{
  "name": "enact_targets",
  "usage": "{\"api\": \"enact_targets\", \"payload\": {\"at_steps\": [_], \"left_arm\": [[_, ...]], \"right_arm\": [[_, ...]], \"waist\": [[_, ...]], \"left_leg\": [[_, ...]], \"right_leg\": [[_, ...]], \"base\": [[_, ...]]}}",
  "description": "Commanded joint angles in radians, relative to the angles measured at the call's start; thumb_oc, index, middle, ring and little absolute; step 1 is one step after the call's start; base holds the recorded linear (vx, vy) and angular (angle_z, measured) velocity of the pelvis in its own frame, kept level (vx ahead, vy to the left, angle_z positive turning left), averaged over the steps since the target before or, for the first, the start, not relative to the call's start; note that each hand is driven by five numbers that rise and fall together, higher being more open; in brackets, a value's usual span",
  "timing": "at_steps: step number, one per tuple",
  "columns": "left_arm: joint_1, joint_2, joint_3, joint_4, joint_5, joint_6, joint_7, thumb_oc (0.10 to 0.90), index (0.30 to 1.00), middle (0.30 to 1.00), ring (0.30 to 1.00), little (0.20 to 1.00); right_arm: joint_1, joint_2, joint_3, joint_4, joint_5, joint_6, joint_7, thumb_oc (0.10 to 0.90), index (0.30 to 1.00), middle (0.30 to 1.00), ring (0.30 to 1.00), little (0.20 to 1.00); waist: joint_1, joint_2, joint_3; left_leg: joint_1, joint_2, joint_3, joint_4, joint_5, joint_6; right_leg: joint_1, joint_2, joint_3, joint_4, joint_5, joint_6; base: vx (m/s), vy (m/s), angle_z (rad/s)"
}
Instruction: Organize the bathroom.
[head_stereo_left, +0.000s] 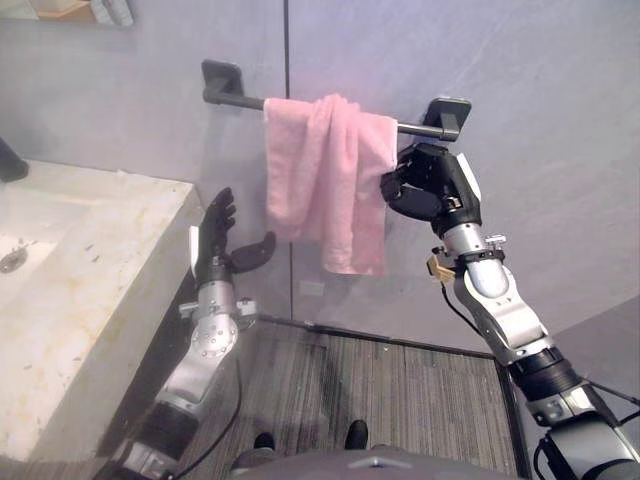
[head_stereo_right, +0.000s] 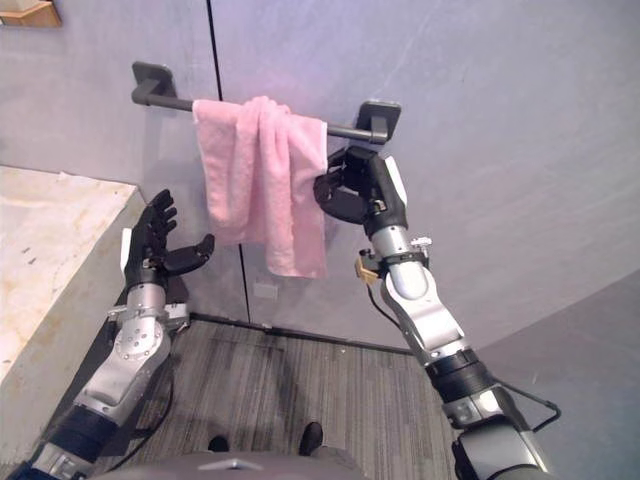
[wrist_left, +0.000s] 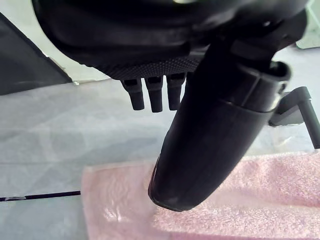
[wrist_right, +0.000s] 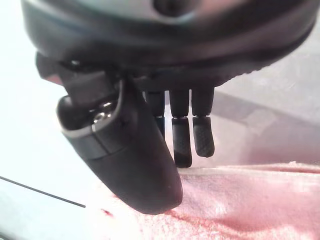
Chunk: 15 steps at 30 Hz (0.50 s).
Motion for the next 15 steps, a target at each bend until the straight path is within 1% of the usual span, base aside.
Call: {"api": "enact_targets", "payload": {"at_steps": [1, 2, 3, 4, 5, 6, 15], "left_arm": [[-0.086, 0.021, -0.031, -0.027, 0.041, -0.082, 0.002, 0.800, 0.900, 0.900, 0.900, 0.900], [-0.086, 0.021, -0.031, -0.026, 0.040, -0.082, 0.002, 0.800, 0.900, 0.900, 0.900, 0.900], [-0.086, 0.021, -0.030, -0.025, 0.039, -0.082, 0.001, 0.800, 0.900, 0.900, 0.900, 0.900], [-0.087, 0.021, -0.031, -0.023, 0.038, -0.081, 0.002, 0.800, 0.900, 0.900, 0.900, 0.900], [-0.088, 0.021, -0.031, -0.022, 0.037, -0.082, 0.002, 0.800, 0.900, 0.900, 0.900, 0.900], [-0.087, 0.019, -0.035, -0.020, 0.042, -0.083, 0.004, 0.800, 0.900, 0.900, 0.900, 0.900], [-0.087, 0.018, -0.038, -0.027, 0.046, -0.084, 0.011, 0.800, 0.900, 0.900, 0.900, 0.900]], "right_arm": [[-0.106, -0.001, -0.072, -0.007, 0.010, -0.121, 0.017, 0.469, 0.404, 0.404, 0.404, 0.404], [-0.104, -0.002, -0.072, -0.010, 0.000, -0.120, 0.026, 0.400, 0.300, 0.300, 0.300, 0.300], [-0.104, -0.005, -0.071, -0.010, -0.007, -0.122, 0.027, 0.400, 0.300, 0.300, 0.300, 0.300], [-0.107, -0.009, -0.069, -0.010, 0.004, -0.121, 0.023, 0.431, 0.347, 0.347, 0.347, 0.347], [-0.109, -0.010, -0.068, -0.010, 0.008, -0.120, 0.023, 0.502, 0.453, 0.453, 0.453, 0.453], [-0.113, -0.010, -0.068, -0.008, 0.013, -0.119, 0.026, 0.800, 0.900, 0.900, 0.900, 0.900], [-0.118, -0.010, -0.065, -0.017, 0.020, -0.114, 0.034, 0.800, 0.900, 0.900, 0.900, 0.900]], "waist": [[-0.003, 0.004, -0.054], [-0.003, 0.004, -0.054], [-0.003, 0.003, -0.054], [-0.003, 0.002, -0.054], [-0.003, 0.002, -0.054], [-0.003, 0.001, -0.053], [-0.001, 0.000, -0.051]], "left_leg": [[0.013, -0.025, 0.073, 0.003, -0.091, 0.032], [0.014, -0.025, 0.073, 0.003, -0.092, 0.032], [0.015, -0.025, 0.074, 0.003, -0.093, 0.032], [0.015, -0.025, 0.074, 0.003, -0.093, 0.032], [0.016, -0.025, 0.074, 0.003, -0.092, 0.032], [0.016, -0.026, 0.073, 0.003, -0.093, 0.032], [0.017, -0.028, 0.071, 0.003, -0.094, 0.033]], "right_leg": [[0.071, -0.059, -0.040, 0.000, -0.090, 0.129], [0.072, -0.059, -0.039, 0.000, -0.091, 0.129], [0.072, -0.059, -0.039, 0.000, -0.091, 0.129], [0.072, -0.059, -0.039, 0.000, -0.091, 0.129], [0.072, -0.059, -0.039, 0.000, -0.090, 0.129], [0.073, -0.057, -0.039, 0.000, -0.091, 0.129], [0.075, -0.058, -0.041, 0.001, -0.092, 0.128]], "base": [[0.00, 0.000, 0.00], [0.00, 0.000, 0.00], [0.00, 0.000, 0.00], [0.00, 0.000, 0.00], [0.00, 0.000, 0.00], [0.00, 0.000, 0.00], [0.00, 0.000, 0.00]]}}
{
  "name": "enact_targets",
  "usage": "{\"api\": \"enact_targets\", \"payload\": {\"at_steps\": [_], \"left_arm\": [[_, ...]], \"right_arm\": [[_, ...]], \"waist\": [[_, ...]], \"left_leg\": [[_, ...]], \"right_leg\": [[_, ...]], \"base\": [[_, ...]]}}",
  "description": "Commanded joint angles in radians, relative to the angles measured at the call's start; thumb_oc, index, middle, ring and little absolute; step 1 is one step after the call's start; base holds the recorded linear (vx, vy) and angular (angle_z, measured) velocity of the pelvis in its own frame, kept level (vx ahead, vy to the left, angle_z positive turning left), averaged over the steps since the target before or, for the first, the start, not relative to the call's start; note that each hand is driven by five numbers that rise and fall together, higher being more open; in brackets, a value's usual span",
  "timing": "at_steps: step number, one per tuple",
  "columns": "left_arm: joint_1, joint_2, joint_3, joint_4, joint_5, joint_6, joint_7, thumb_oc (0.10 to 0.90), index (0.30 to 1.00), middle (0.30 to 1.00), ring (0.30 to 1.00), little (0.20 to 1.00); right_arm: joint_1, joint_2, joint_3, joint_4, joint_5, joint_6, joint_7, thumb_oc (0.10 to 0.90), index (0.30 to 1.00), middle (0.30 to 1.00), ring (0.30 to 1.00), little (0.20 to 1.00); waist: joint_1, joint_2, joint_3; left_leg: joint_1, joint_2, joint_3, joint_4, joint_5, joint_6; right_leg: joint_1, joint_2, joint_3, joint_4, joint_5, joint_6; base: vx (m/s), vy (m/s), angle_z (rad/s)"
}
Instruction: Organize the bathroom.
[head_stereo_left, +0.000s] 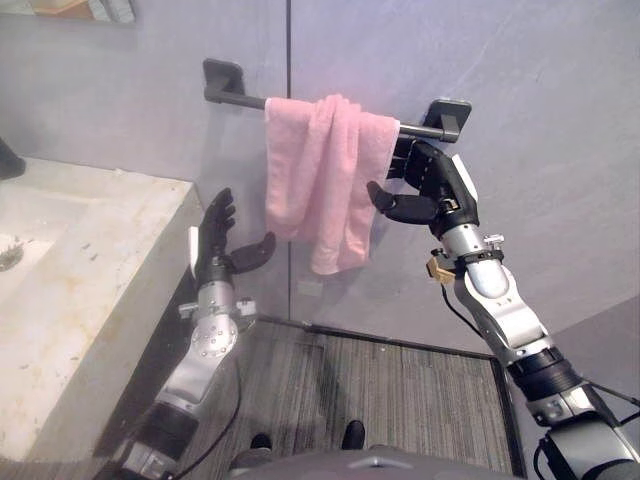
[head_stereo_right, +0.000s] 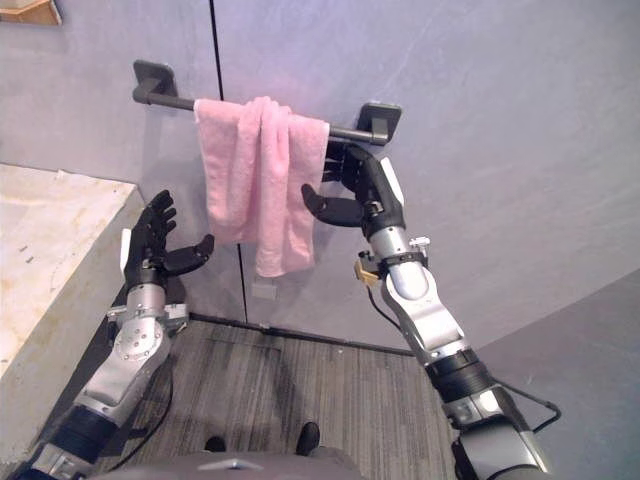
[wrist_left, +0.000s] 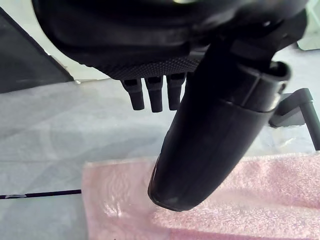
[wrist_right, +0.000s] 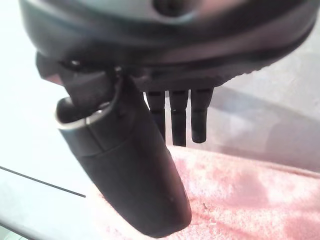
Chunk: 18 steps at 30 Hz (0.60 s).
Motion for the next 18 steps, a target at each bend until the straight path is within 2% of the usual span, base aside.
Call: {"api": "enact_targets", "payload": {"at_steps": [1, 8, 9, 10, 11, 12, 18], "left_arm": [[-0.088, 0.018, -0.038, -0.026, 0.048, -0.086, 0.008, 0.800, 0.900, 0.900, 0.900, 0.900], [-0.097, 0.017, -0.038, -0.018, 0.037, -0.076, 0.008, 0.800, 0.900, 0.900, 0.900, 0.900], [-0.095, 0.017, -0.037, -0.019, 0.034, -0.075, 0.006, 0.800, 0.900, 0.900, 0.900, 0.900], [-0.092, 0.016, -0.038, -0.020, 0.035, -0.074, 0.003, 0.800, 0.900, 0.900, 0.900, 0.900], [-0.092, 0.016, -0.038, -0.020, 0.035, -0.075, 0.002, 0.800, 0.900, 0.900, 0.900, 0.900], [-0.090, 0.016, -0.038, -0.020, 0.035, -0.075, 0.000, 0.800, 0.900, 0.900, 0.900, 0.900], [-0.097, 0.018, -0.033, -0.025, 0.029, -0.075, -0.024, 0.800, 0.900, 0.900, 0.900, 0.900]], "right_arm": [[-0.121, -0.010, -0.064, -0.024, 0.021, -0.111, -0.005, 0.800, 0.900, 0.900, 0.900, 0.900], [-0.152, -0.006, -0.060, -0.014, 0.014, -0.115, -0.014, 0.800, 0.900, 0.900, 0.900, 0.900], [-0.155, -0.007, -0.061, -0.014, 0.011, -0.113, -0.019, 0.654, 0.681, 0.681, 0.681, 0.681], [-0.156, -0.006, -0.061, -0.013, 0.008, -0.114, -0.028, 0.447, 0.371, 0.371, 0.371, 0.371], [-0.156, -0.006, -0.060, -0.013, 0.007, -0.115, -0.029, 0.447, 0.371, 0.371, 0.371, 0.371], [-0.154, -0.005, -0.061, -0.012, -0.001, -0.119, -0.033, 0.400, 0.300, 0.300, 0.300, 0.300], [-0.130, 0.001, -0.059, -0.012, 0.000, -0.125, -0.035, 0.400, 0.300, 0.300, 0.300, 0.300]], "waist": [[0.000, 0.013, -0.051], [0.005, 0.013, -0.052], [0.006, 0.013, -0.052], [0.007, 0.012, -0.051], [0.007, 0.012, -0.051], [0.007, 0.012, -0.051], [-0.002, 0.013, -0.051]], "left_leg": [[0.016, -0.028, 0.070, 0.003, -0.094, 0.033], [0.016, -0.029, 0.069, 0.003, -0.095, 0.032], [0.016, -0.030, 0.068, 0.003, -0.095, 0.033], [0.017, -0.030, 0.068, 0.003, -0.096, 0.034], [0.017, -0.030, 0.068, 0.003, -0.096, 0.034], [0.017, -0.031, 0.068, 0.003, -0.096, 0.035], [0.021, -0.033, 0.073, 0.003, -0.097, 0.038]], "right_leg": [[0.075, -0.057, -0.042, 0.001, -0.092, 0.128], [0.075, -0.059, -0.044, 0.000, -0.092, 0.129], [0.075, -0.059, -0.045, 0.001, -0.092, 0.129], [0.076, -0.059, -0.045, 0.002, -0.092, 0.129], [0.076, -0.059, -0.045, 0.002, -0.092, 0.129], [0.075, -0.059, -0.045, 0.003, -0.092, 0.129], [0.073, -0.060, -0.038, 0.006, -0.091, 0.131]], "base": [[0.00, 0.000, 0.00], [0.00, 0.000, 0.00], [0.00, 0.000, 0.00], [0.00, 0.000, 0.00], [0.00, 0.000, 0.00], [0.00, 0.000, 0.00], [0.00, 0.000, 0.00]]}}
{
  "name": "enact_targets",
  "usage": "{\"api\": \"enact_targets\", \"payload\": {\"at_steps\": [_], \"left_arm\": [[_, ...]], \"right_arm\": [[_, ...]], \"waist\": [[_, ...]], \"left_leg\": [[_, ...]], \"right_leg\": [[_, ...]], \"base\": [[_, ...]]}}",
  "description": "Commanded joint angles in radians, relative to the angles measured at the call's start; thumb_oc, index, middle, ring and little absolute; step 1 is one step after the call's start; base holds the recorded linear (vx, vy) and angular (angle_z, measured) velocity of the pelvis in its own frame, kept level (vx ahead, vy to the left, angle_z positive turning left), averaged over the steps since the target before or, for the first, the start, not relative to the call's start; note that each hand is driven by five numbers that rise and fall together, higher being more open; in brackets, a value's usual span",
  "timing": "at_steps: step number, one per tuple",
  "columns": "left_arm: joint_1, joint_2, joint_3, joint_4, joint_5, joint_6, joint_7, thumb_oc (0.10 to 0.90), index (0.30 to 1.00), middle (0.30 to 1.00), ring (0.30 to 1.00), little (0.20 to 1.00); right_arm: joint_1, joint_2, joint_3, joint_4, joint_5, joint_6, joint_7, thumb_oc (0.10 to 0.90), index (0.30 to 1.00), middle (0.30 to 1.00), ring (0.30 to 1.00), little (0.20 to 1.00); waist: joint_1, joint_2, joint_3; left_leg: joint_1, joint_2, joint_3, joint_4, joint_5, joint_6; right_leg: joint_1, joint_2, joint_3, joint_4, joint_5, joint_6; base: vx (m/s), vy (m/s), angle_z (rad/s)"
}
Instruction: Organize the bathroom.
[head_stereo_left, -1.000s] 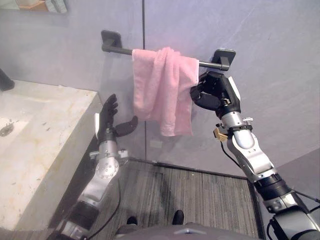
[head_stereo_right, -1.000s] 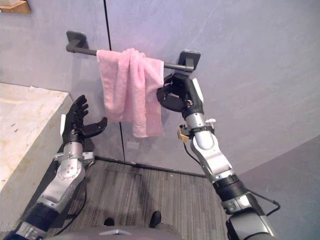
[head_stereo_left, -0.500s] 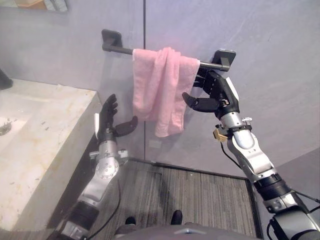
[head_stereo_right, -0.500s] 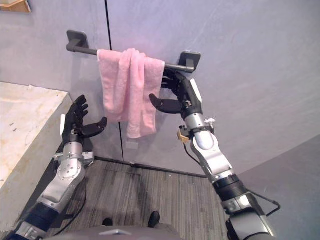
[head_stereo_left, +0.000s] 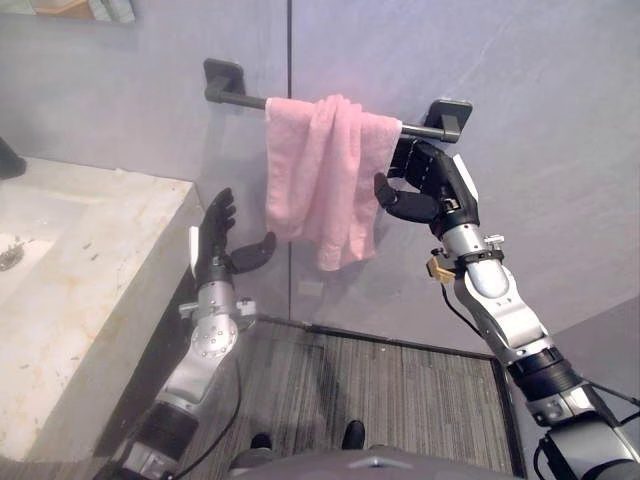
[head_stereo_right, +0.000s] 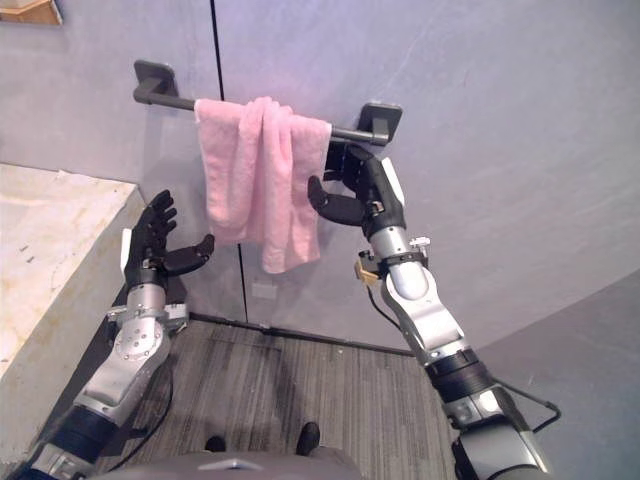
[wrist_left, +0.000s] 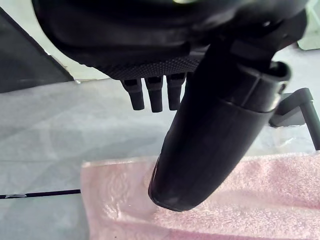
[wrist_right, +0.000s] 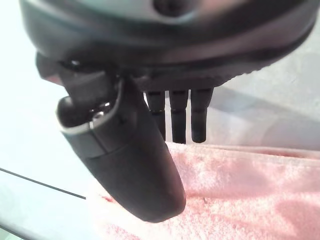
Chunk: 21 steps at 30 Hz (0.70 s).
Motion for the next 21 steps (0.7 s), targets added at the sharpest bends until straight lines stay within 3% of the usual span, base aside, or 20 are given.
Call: {"api": "enact_targets", "payload": {"at_steps": [1, 5, 14, 21], "left_arm": [[-0.105, 0.021, -0.030, -0.026, 0.025, -0.078, -0.026, 0.800, 0.900, 0.900, 0.900, 0.900], [-0.159, 0.029, -0.030, -0.022, 0.012, -0.084, -0.075, 0.800, 0.900, 0.900, 0.900, 0.900], [-0.321, 0.059, 0.000, -0.024, -0.054, -0.023, -0.101, 0.800, 0.900, 0.900, 0.900, 0.900], [-0.349, 0.100, 0.042, -0.059, -0.061, -0.017, -0.129, 0.800, 0.900, 0.900, 0.900, 0.900]], "right_arm": [[-0.125, 0.001, -0.057, -0.014, 0.004, -0.125, -0.027, 0.400, 0.300, 0.300, 0.300, 0.300], [-0.114, 0.012, -0.040, -0.002, 0.003, -0.135, -0.012, 0.400, 0.300, 0.300, 0.300, 0.300], [-0.115, 0.025, 0.009, 0.028, 0.001, -0.138, 0.048, 0.400, 0.300, 0.300, 0.300, 0.300], [-0.107, 0.027, 0.020, 0.028, -0.010, -0.128, 0.073, 0.400, 0.300, 0.300, 0.300, 0.300]], "waist": [[-0.006, 0.015, -0.051], [-0.020, 0.021, -0.053], [-0.057, 0.046, -0.071], [-0.061, 0.054, -0.080]], "left_leg": [[0.022, -0.032, 0.075, 0.002, -0.097, 0.038], [0.026, -0.033, 0.079, 0.002, -0.097, 0.039], [0.032, -0.034, 0.083, 0.002, -0.091, 0.038], [0.033, -0.037, 0.084, 0.002, -0.092, 0.036]], "right_leg": [[0.072, -0.059, -0.035, 0.006, -0.091, 0.131], [0.069, -0.058, -0.024, 0.006, -0.089, 0.134], [0.068, -0.054, -0.008, 0.004, -0.092, 0.139], [0.072, -0.052, -0.008, 0.001, -0.101, 0.136]], "base": [[0.00, 0.000, 0.00], [0.00, 0.006, -0.04], [0.01, 0.023, -0.06], [0.01, 0.024, -0.07]]}}
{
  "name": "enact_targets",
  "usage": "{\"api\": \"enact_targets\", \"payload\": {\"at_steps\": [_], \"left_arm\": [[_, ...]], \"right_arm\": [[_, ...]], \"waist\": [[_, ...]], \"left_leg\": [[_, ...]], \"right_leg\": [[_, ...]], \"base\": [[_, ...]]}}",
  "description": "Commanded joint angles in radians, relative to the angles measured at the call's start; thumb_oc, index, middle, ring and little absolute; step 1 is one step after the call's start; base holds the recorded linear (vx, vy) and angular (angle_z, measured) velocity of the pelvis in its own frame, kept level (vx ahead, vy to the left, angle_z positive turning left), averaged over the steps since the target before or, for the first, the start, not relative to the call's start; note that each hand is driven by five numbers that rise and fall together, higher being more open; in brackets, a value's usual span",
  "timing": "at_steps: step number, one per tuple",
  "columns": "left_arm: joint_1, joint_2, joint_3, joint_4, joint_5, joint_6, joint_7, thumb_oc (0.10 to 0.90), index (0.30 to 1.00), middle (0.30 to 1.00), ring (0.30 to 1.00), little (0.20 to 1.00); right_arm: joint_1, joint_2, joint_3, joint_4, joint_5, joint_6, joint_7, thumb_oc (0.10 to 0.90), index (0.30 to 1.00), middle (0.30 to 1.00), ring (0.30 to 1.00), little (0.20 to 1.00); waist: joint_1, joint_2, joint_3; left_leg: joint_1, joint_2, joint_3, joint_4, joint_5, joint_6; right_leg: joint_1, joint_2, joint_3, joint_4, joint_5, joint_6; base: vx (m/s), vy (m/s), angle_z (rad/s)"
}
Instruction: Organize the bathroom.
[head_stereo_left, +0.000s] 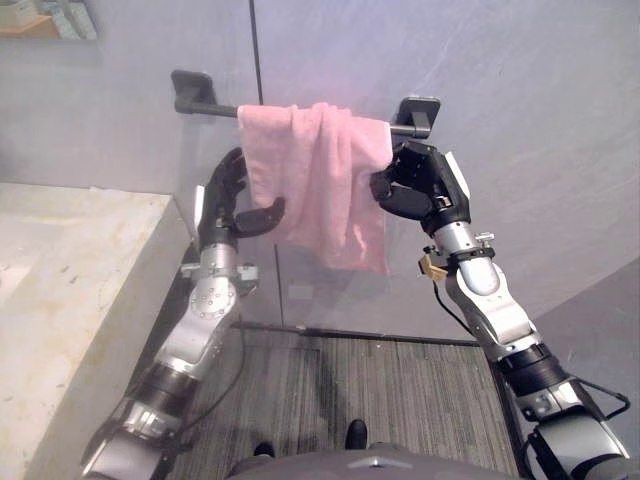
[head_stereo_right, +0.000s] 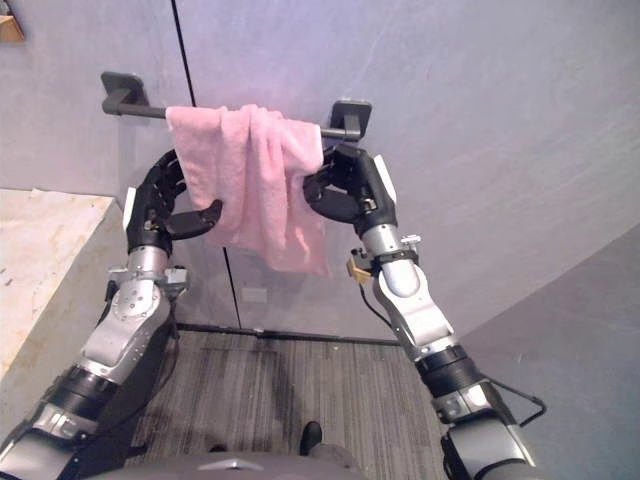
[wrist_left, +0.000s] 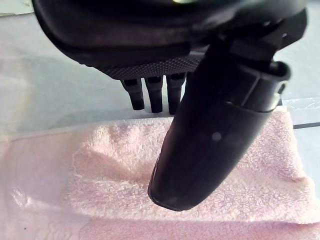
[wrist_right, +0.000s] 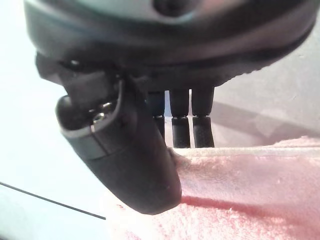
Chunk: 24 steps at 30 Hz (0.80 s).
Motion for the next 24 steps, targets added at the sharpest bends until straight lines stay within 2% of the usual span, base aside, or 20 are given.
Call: {"api": "enact_targets", "payload": {"at_steps": [1, 4, 5, 6, 7, 12, 13, 15, 22, 24], "left_arm": [[-0.166, 0.042, 0.021, -0.062, 0.023, -0.077, -0.035, 0.715, 0.773, 0.773, 0.773, 0.773], [-0.161, 0.050, 0.033, -0.078, 0.025, -0.064, -0.046, 0.574, 0.561, 0.561, 0.561, 0.561], [-0.157, 0.054, 0.040, -0.079, 0.021, -0.063, -0.053, 0.442, 0.364, 0.364, 0.364, 0.364], [-0.155, 0.057, 0.043, -0.081, 0.018, -0.062, -0.056, 0.442, 0.364, 0.364, 0.364, 0.364], [-0.153, 0.062, 0.047, -0.083, 0.018, -0.061, -0.066, 0.400, 0.300, 0.300, 0.300, 0.300], [-0.149, 0.075, 0.056, -0.083, 0.000, -0.067, -0.118, 0.400, 0.300, 0.300, 0.300, 0.300], [-0.155, 0.085, 0.055, -0.078, -0.040, -0.069, -0.151, 0.400, 0.300, 0.300, 0.300, 0.300], [-0.159, 0.086, 0.058, -0.075, -0.025, -0.067, -0.149, 0.400, 0.300, 0.300, 0.300, 0.300], [-0.171, 0.107, 0.072, -0.052, -0.003, -0.075, -0.072, 0.400, 0.300, 0.300, 0.300, 0.300], [-0.159, 0.096, 0.084, -0.049, -0.007, -0.099, -0.015, 0.400, 0.300, 0.300, 0.300, 0.300]], "right_arm": [[-0.078, -0.024, 0.011, -0.006, -0.014, -0.097, 0.042, 0.400, 0.300, 0.300, 0.300, 0.300], [-0.077, -0.023, 0.012, -0.006, -0.021, -0.094, 0.044, 0.400, 0.300, 0.300, 0.300, 0.300], [-0.073, -0.024, 0.011, -0.003, -0.021, -0.095, 0.047, 0.400, 0.300, 0.300, 0.300, 0.300], [-0.073, -0.025, 0.011, -0.003, -0.021, -0.094, 0.047, 0.400, 0.300, 0.300, 0.300, 0.300], [-0.072, -0.025, 0.011, -0.005, -0.022, -0.092, 0.046, 0.400, 0.300, 0.300, 0.300, 0.300], [-0.068, -0.020, 0.013, -0.004, -0.029, -0.087, 0.042, 0.400, 0.300, 0.300, 0.300, 0.300], [-0.065, -0.020, 0.014, -0.001, -0.027, -0.089, 0.045, 0.400, 0.300, 0.300, 0.300, 0.300], [-0.065, -0.017, 0.016, 0.007, -0.029, -0.094, 0.045, 0.400, 0.300, 0.300, 0.300, 0.300], [-0.059, -0.011, 0.021, 0.010, -0.024, -0.098, 0.033, 0.400, 0.300, 0.300, 0.300, 0.300], [-0.053, -0.005, 0.015, 0.012, -0.020, -0.109, 0.011, 0.400, 0.300, 0.300, 0.300, 0.300]], "waist": [[-0.008, 0.042, -0.075], [-0.006, 0.044, -0.076], [-0.004, 0.044, -0.077], [-0.004, 0.044, -0.078], [-0.004, 0.045, -0.078], [-0.003, 0.047, -0.080], [-0.005, 0.049, -0.081], [-0.005, 0.050, -0.081], [-0.009, 0.054, -0.082], [-0.008, 0.052, -0.081]], "left_leg": [[0.007, -0.029, 0.043, 0.001, -0.084, 0.025], [0.008, -0.030, 0.041, 0.001, -0.086, 0.025], [0.008, -0.031, 0.040, 0.001, -0.086, 0.025], [0.008, -0.032, 0.039, 0.001, -0.086, 0.025], [0.009, -0.032, 0.039, 0.001, -0.086, 0.025], [0.009, -0.034, 0.040, 0.001, -0.086, 0.025], [0.010, -0.035, 0.040, 0.001, -0.085, 0.025], [0.010, -0.035, 0.041, 0.001, -0.086, 0.025], [0.012, -0.038, 0.042, 0.001, -0.086, 0.025], [0.011, -0.039, 0.040, 0.001, -0.087, 0.026]], "right_leg": [[0.070, -0.051, -0.052, 0.001, -0.108, 0.128], [0.074, -0.050, -0.054, 0.000, -0.112, 0.127], [0.075, -0.049, -0.054, 0.000, -0.113, 0.126], [0.075, -0.049, -0.054, 0.000, -0.113, 0.126], [0.075, -0.049, -0.054, 0.000, -0.114, 0.126], [0.077, -0.048, -0.054, 0.001, -0.116, 0.125], [0.077, -0.049, -0.053, 0.001, -0.116, 0.125], [0.077, -0.048, -0.053, 0.001, -0.117, 0.125], [0.078, -0.046, -0.048, 0.001, -0.118, 0.124], [0.078, -0.045, -0.048, 0.001, -0.119, 0.123]], "base": [[0.01, 0.016, -0.04], [0.00, 0.000, 0.00], [0.00, 0.000, 0.00], [0.00, 0.000, 0.00], [0.00, 0.000, 0.00], [0.00, 0.000, 0.00], [0.00, 0.000, 0.00], [0.00, 0.000, 0.00], [0.00, 0.000, 0.00], [0.00, 0.000, 0.00]]}}
